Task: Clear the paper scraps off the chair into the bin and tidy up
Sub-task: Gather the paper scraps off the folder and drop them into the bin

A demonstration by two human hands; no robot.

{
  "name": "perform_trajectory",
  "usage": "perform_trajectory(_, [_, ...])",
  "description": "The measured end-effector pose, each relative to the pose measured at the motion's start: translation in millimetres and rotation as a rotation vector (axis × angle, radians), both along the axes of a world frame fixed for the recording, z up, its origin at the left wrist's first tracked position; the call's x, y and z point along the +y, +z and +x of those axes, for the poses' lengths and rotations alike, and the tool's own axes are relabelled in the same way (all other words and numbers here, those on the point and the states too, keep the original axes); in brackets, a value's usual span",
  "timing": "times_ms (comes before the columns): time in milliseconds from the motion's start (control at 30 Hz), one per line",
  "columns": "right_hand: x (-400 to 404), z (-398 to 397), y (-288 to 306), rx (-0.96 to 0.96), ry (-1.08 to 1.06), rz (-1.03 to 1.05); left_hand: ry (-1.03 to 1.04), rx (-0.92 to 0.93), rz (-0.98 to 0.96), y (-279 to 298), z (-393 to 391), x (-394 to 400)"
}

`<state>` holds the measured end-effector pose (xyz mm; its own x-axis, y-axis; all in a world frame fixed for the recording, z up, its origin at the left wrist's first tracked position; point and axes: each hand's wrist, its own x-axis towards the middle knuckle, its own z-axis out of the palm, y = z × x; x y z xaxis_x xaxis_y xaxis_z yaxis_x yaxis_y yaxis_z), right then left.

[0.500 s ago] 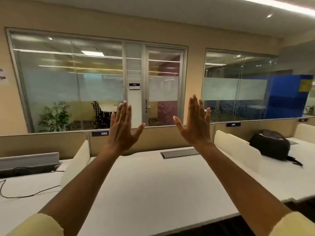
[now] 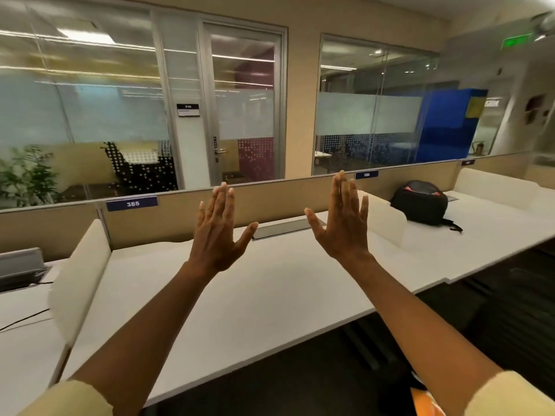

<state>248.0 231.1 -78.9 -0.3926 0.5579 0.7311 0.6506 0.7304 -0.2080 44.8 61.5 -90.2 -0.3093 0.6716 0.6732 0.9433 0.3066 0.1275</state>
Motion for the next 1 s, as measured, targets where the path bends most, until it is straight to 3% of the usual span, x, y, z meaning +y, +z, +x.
perform_trajectory(567, [9,128,-95,-0.138,-0.327,-0.207,-0.266,-0.107,-0.178,-85,99,63])
perform_trajectory(1000, [-36,230,-186,-0.171,-0.517,-0.376,-0.504,-0.257,-0.371,-174,169,69])
